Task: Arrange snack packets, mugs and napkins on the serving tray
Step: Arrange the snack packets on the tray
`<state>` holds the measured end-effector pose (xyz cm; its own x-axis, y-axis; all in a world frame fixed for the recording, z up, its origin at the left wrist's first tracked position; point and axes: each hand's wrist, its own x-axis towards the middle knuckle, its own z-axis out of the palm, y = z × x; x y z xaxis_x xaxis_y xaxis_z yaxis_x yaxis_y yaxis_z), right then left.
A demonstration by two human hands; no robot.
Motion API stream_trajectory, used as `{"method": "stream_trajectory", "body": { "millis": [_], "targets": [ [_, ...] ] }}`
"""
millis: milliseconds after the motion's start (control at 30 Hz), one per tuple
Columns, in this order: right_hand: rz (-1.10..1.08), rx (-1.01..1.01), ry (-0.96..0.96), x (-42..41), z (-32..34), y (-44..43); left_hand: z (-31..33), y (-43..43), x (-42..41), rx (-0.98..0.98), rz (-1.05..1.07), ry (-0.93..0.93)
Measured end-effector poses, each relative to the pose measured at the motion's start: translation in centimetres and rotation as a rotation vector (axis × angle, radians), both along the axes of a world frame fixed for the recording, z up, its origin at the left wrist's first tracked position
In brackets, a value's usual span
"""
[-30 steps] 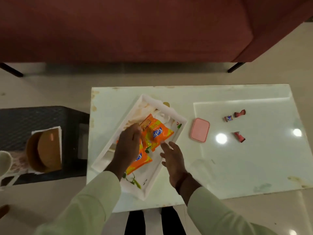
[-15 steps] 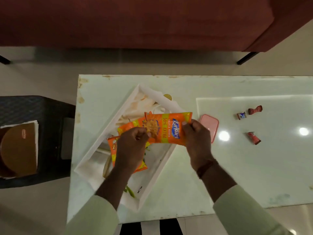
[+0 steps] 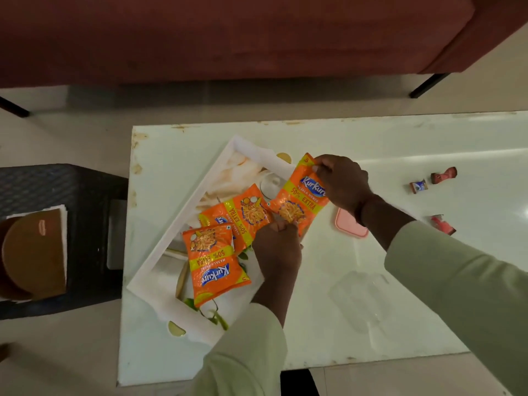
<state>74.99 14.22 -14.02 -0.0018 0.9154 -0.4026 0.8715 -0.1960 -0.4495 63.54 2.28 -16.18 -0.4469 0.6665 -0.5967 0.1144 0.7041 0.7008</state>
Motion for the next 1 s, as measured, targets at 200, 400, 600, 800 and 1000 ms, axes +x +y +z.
{"method": "stream_trajectory", "body": {
  "millis": [200, 400, 600, 800, 1000],
  "targets": [
    [-0.002, 0.094, -0.009, -0.7, -2.8, -0.8, -1.6, 0.1, -0.1, -0.029, -0.049, 0.022],
    [-0.059, 0.149, 0.010, -0.6, -1.9, -1.2, -0.9, -0.1, -1.3, -0.051, -0.146, -0.083],
    [-0.486, 0.218, 0.430, -3.3, 2.5, -7.9, 3.6, -0.1, -7.6, 0.146, -0.389, 0.280],
    [-0.963, -0.413, 0.875, -9.9, 0.9, -15.0, 3.4, 3.7, -14.3, 0.018, -0.657, 0.598],
    [-0.838, -0.343, 0.652, -12.9, -1.0, -14.3, 1.6, 4.8, -17.3, -0.092, -0.895, 0.676]
  ]
}}
